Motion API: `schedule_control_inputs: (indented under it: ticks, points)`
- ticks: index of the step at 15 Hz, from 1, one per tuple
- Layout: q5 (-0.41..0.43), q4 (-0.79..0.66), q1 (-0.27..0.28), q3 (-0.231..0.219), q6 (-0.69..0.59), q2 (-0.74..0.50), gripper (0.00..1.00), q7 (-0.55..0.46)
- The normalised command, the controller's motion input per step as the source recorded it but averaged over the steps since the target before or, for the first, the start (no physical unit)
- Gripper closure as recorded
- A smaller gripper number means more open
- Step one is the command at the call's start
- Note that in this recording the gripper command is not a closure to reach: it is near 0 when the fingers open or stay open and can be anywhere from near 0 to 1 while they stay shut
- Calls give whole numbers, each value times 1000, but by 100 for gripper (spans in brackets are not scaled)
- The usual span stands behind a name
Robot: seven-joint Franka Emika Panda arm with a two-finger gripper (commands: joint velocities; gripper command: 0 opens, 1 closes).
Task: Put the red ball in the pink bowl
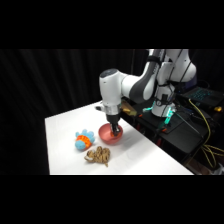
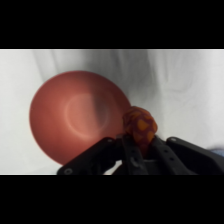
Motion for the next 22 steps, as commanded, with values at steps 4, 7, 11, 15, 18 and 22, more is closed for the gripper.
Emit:
schedule_control_inputs:
  ticks: [4, 7, 11, 15, 18, 22]
  points:
    - [45, -131, -194, -9, -21, -153, 28, -74]
    - [87, -173, -86, 20, 4, -163, 28, -54]
    - [75, -172, -14, 41, -37, -243, 0, -7]
    - [72, -191, 7, 52, -62, -330, 0, 2]
    - [48, -170, 1, 39, -80, -328, 0, -2]
    - [-3, -153, -8, 29, -117, -352, 0, -5]
